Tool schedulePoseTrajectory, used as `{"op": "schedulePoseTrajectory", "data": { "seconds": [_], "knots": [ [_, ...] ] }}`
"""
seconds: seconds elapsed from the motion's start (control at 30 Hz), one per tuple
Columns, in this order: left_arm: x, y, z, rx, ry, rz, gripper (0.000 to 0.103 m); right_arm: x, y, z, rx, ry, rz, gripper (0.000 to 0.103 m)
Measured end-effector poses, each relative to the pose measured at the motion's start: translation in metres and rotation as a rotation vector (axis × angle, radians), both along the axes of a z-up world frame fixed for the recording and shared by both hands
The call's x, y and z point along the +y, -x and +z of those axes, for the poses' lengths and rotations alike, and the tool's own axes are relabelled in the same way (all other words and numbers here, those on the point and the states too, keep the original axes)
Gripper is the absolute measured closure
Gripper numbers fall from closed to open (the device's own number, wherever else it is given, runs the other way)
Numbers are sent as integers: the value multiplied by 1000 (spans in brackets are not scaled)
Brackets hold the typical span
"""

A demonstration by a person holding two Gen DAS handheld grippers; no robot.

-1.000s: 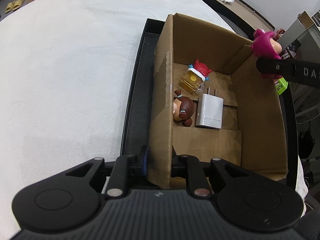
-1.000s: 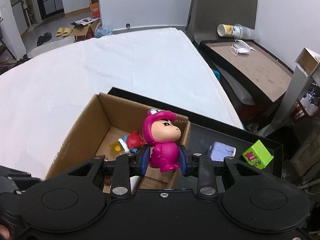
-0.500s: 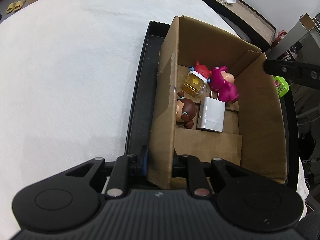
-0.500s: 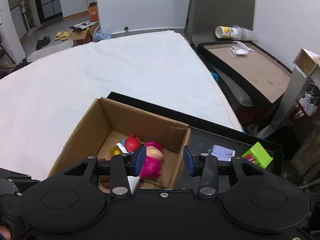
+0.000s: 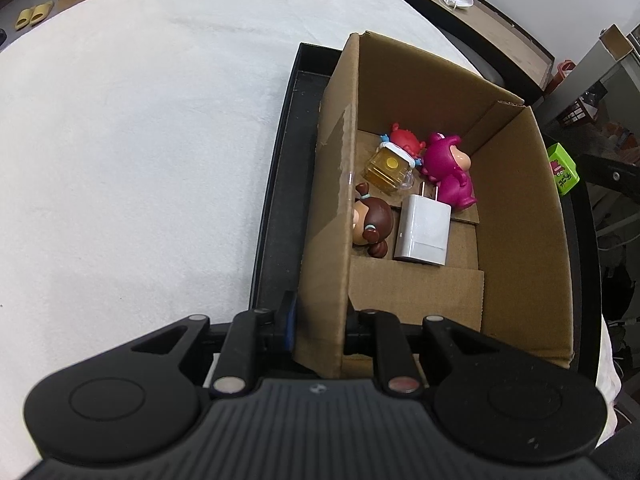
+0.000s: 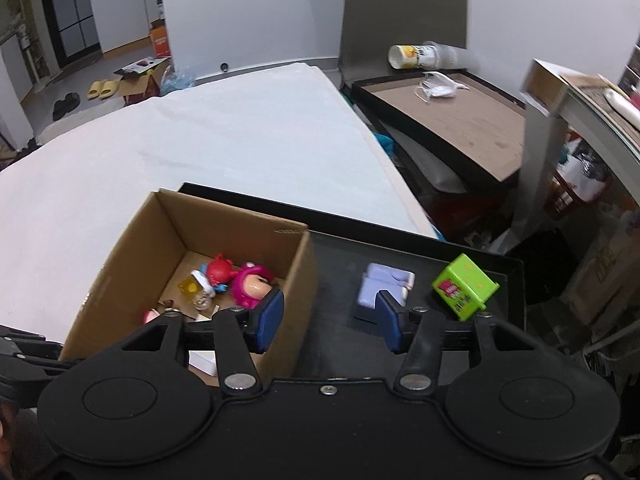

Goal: Organize rigid objects
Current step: 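Move the right gripper back to the green cube box on the tray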

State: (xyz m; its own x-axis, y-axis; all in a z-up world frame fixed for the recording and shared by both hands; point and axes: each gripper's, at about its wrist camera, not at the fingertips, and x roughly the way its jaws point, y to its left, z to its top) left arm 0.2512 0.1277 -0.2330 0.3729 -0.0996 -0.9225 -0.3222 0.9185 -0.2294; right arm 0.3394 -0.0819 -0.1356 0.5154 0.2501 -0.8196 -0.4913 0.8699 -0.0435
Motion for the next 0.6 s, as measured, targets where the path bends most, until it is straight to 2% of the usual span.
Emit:
{"op": "schedulePoseTrajectory", "data": {
  "seconds": [0.43,0.6],
  "knots": [
    [-4,-1,2,4,-21,1,85,-43,-4,-12,15,-13,-63,46],
    [-6,-2,2,9,-31,5,85,-57,-6,-18,17,-23,-87,41]
  ]
}}
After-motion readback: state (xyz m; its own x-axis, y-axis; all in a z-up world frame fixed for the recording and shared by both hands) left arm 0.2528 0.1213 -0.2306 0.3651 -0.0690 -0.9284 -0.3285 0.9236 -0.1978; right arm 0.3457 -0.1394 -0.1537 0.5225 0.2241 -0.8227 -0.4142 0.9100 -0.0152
